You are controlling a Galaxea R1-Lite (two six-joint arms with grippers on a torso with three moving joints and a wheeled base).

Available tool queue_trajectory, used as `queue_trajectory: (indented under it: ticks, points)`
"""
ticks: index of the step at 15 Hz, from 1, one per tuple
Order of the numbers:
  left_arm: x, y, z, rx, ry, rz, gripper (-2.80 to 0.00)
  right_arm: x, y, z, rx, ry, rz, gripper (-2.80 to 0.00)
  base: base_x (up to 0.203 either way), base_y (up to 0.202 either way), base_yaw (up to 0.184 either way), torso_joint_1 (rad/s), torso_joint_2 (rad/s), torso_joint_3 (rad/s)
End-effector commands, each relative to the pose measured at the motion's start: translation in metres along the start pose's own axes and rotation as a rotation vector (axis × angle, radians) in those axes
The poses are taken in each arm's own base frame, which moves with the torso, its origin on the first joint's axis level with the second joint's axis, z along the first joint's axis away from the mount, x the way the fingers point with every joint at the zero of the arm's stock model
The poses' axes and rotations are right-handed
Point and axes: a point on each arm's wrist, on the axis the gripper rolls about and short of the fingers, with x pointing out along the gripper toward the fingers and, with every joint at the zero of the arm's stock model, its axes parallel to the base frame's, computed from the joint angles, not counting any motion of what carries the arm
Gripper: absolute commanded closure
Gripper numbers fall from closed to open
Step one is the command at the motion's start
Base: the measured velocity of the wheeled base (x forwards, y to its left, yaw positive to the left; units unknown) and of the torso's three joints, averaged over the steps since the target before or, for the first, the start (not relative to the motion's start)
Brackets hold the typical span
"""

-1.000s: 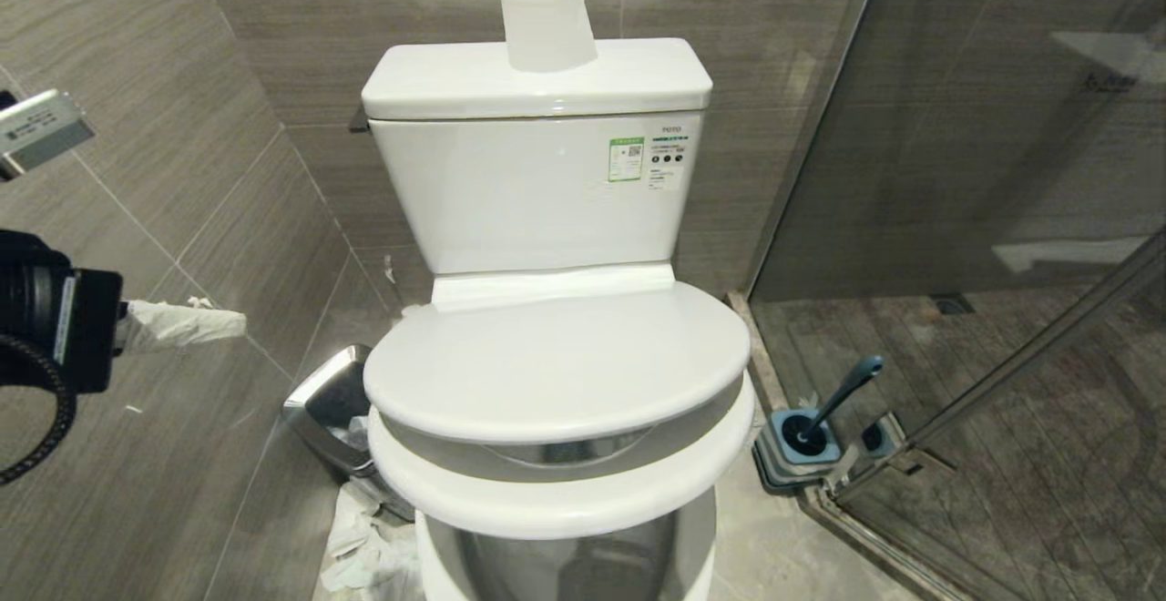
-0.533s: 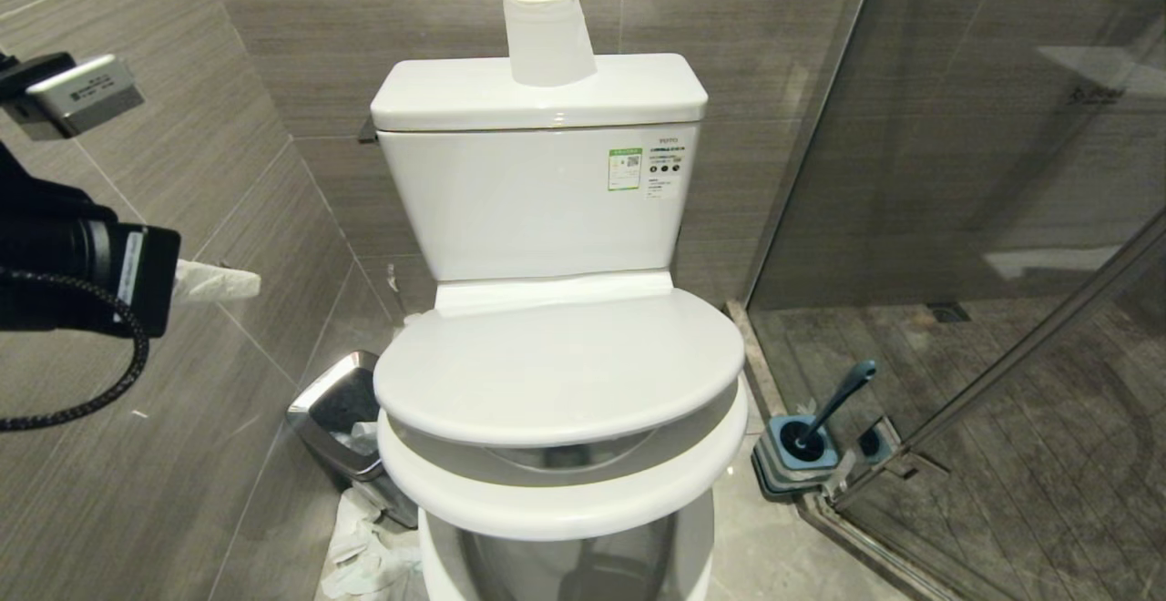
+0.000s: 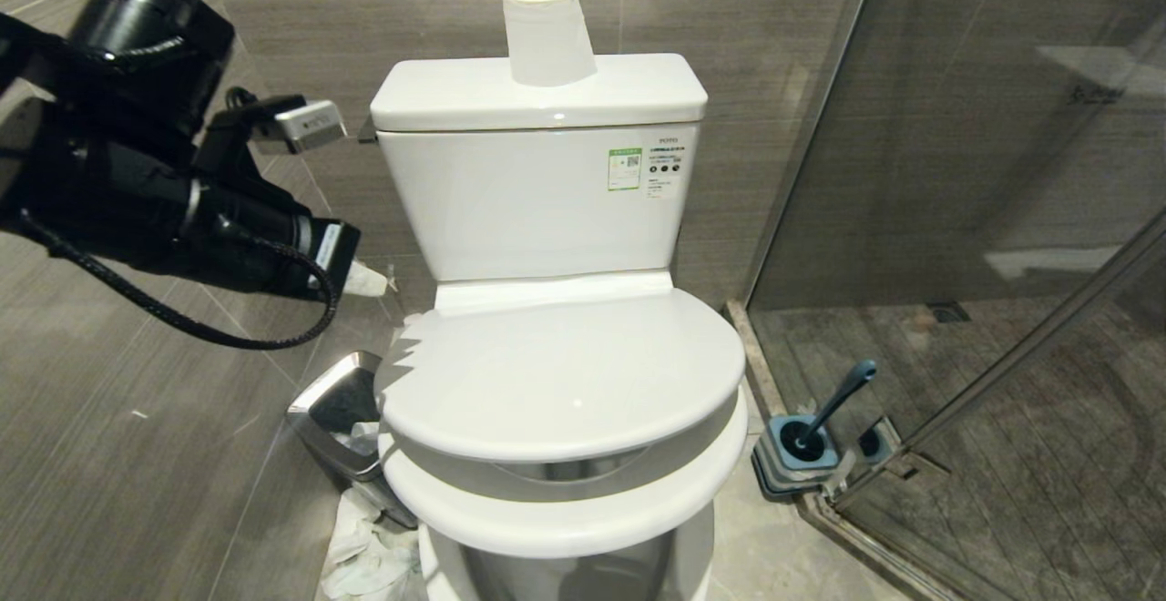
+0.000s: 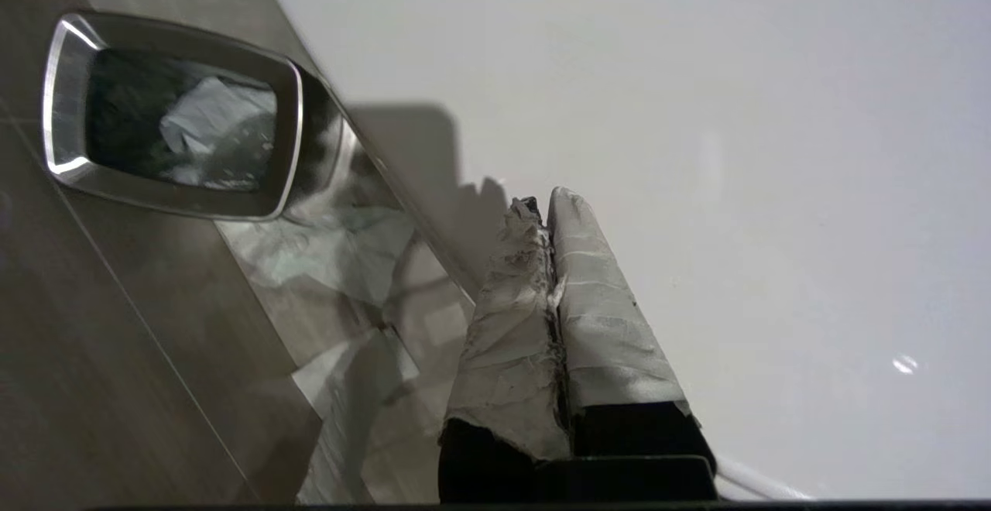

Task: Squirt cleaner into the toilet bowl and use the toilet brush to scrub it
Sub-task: Close the toilet lid

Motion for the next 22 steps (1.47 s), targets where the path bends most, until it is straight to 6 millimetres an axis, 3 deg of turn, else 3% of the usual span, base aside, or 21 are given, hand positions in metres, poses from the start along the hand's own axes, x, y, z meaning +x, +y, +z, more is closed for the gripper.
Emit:
queue_trajectory:
  ticks: [1,7,22]
  points:
    - [0.049,0.002,-0.003,-0.034,0.132,-0.010,0.00,0.000,0.000,0.000,-0.001,0.001,0.001,0.00,0.000,0.000,0.000,0.000,0.00,0.000]
    - [0.116,0.000,-0.034,-0.209,0.286,-0.007,0.00,0.000,0.000,0.000,-0.001,0.001,0.001,0.00,0.000,0.000,0.000,0.000,0.00,0.000]
    - [0.170,0.010,-0.098,-0.386,0.129,0.014,0.00,0.000,0.000,0.000,-0.001,0.001,0.001,0.00,0.000,0.000,0.000,0.000,0.00,0.000]
